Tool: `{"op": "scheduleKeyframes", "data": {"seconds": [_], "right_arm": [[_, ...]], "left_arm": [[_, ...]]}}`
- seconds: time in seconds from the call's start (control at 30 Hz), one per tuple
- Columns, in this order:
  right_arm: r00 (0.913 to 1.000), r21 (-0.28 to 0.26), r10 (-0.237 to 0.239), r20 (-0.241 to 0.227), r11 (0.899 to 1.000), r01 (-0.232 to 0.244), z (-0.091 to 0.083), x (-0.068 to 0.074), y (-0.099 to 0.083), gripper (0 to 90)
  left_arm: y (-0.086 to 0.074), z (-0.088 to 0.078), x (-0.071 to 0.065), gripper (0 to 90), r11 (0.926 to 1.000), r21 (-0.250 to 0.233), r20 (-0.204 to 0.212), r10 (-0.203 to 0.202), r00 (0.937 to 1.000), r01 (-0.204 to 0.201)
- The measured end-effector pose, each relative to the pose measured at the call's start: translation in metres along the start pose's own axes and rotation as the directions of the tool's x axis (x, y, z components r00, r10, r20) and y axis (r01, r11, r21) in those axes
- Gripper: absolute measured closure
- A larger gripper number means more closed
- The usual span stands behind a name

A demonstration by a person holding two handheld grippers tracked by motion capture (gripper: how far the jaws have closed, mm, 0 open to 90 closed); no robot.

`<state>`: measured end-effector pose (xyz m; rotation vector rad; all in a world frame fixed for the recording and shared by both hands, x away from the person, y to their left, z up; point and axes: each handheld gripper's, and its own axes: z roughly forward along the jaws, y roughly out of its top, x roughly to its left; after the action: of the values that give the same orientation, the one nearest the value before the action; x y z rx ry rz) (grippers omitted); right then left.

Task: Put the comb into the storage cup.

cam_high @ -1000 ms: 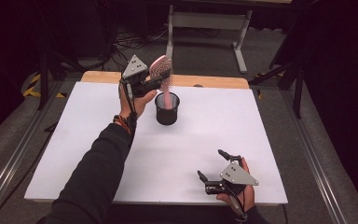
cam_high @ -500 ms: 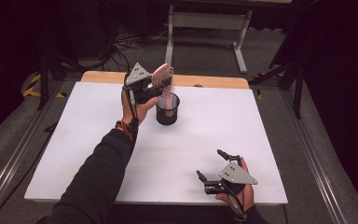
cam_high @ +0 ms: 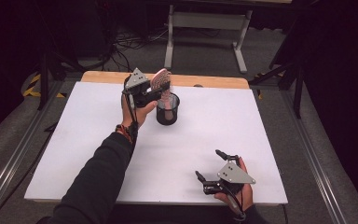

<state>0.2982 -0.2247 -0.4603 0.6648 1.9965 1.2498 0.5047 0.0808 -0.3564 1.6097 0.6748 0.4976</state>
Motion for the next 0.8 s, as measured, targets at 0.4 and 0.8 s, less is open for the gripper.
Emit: {"op": "scheduleKeyframes", "data": {"seconds": [0.4, 0.8], "right_arm": [[1.0000, 0.002, -0.006, -0.005, 1.000, 0.006, 0.000, 0.000, 0.000, 4.9], [0.9999, 0.009, -0.012, -0.008, 1.000, 0.012, 0.001, 0.000, -0.001, 4.9]], "left_arm": [[-0.012, 0.004, 0.003, 62.6, 0.9996, 0.022, 0.007, -0.016, 0.9998, 0.016], [-0.018, 0.005, 0.007, 62.2, 0.9989, 0.020, 0.000, -0.043, 0.9991, 0.043]]}}
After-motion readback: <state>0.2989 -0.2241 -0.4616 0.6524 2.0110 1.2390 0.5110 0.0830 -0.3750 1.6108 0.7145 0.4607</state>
